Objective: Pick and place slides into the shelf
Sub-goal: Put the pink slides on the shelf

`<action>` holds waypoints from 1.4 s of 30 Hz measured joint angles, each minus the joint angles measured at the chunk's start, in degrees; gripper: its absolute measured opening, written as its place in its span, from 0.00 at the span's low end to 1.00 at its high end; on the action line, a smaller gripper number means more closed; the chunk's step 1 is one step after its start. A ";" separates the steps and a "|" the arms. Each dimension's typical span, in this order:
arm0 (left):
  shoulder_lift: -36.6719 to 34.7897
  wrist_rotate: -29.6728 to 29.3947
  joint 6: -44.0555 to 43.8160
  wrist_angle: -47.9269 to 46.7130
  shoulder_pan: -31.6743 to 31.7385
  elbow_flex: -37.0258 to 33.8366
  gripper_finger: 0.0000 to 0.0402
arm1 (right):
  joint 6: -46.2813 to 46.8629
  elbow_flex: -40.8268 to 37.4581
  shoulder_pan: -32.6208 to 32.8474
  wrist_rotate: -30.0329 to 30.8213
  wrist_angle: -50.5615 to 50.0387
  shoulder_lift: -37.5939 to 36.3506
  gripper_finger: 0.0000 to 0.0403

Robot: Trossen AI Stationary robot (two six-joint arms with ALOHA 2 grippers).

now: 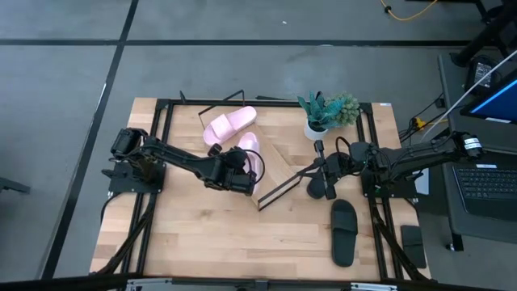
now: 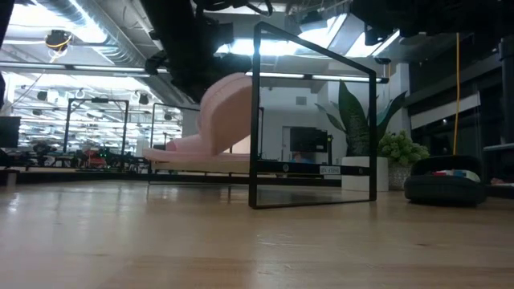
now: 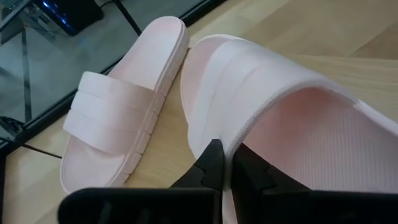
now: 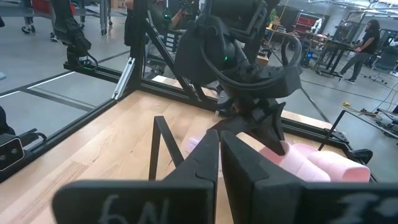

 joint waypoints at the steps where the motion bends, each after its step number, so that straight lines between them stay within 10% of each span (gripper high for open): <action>1: 0.00 0.40 0.03 -0.08 0.01 0.00 0.02 | 0.01 -0.01 0.00 0.00 0.00 0.00 0.05; 42: 0.04 4.87 5.85 -0.39 3.34 0.00 0.13 | 0.02 -0.02 0.00 -0.50 -1.68 0.00 0.05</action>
